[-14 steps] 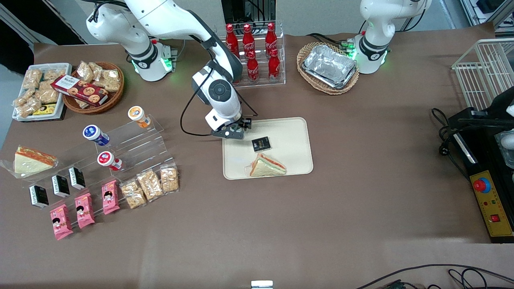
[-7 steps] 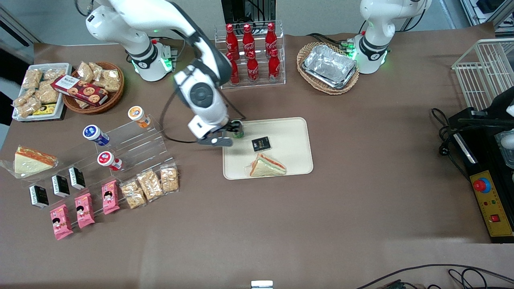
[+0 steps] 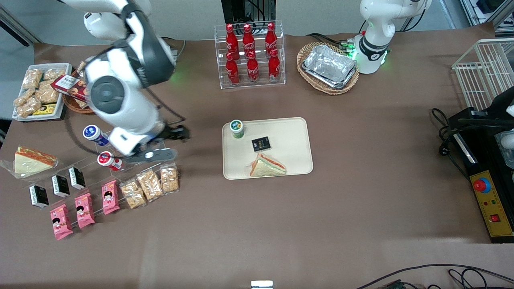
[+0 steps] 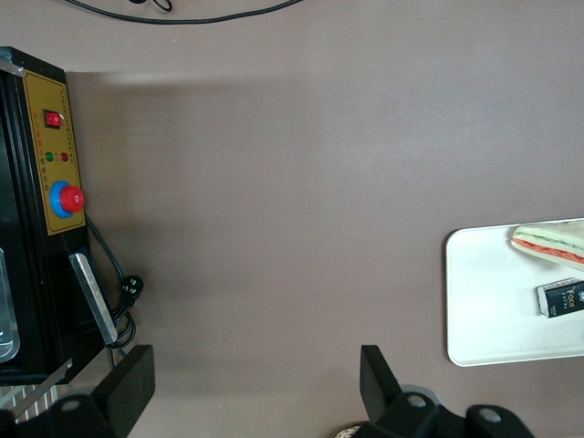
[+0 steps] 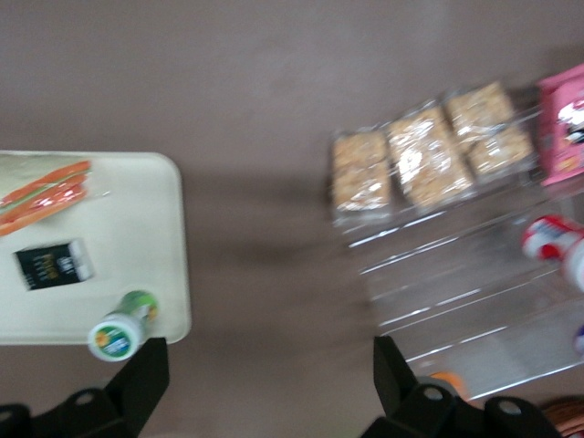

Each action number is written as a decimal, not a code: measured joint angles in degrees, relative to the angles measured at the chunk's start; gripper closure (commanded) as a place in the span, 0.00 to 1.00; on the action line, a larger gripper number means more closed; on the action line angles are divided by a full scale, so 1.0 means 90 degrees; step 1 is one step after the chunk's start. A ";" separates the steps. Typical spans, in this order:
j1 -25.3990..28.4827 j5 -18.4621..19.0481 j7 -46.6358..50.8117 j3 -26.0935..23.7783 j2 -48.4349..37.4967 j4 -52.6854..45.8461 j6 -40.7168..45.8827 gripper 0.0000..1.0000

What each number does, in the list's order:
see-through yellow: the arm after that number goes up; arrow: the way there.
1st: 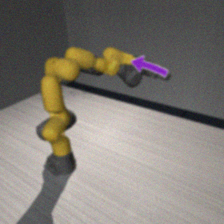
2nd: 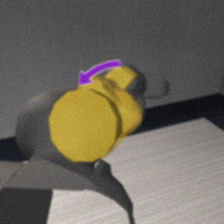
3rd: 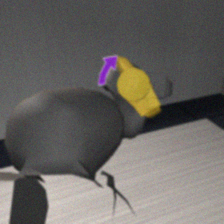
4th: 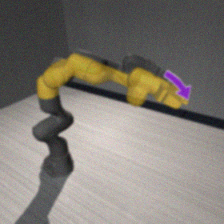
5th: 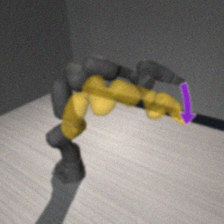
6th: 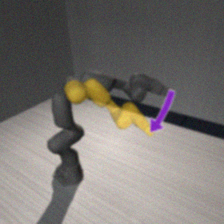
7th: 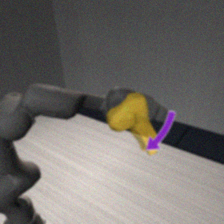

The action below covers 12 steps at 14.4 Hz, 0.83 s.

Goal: Place green gum on tray

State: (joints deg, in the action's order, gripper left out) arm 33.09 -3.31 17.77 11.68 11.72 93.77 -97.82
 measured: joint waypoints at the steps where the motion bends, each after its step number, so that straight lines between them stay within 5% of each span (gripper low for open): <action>1: -0.0187 0.0094 -0.0177 0.0040 -0.0071 -0.0009 0.0001 0.00; 12: -0.2651 0.0191 -0.1828 -0.0253 -0.1716 0.0943 0.0096 0.00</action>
State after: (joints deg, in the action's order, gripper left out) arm 9.23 -1.59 1.32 9.40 -3.73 102.26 -96.96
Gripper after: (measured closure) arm 0.000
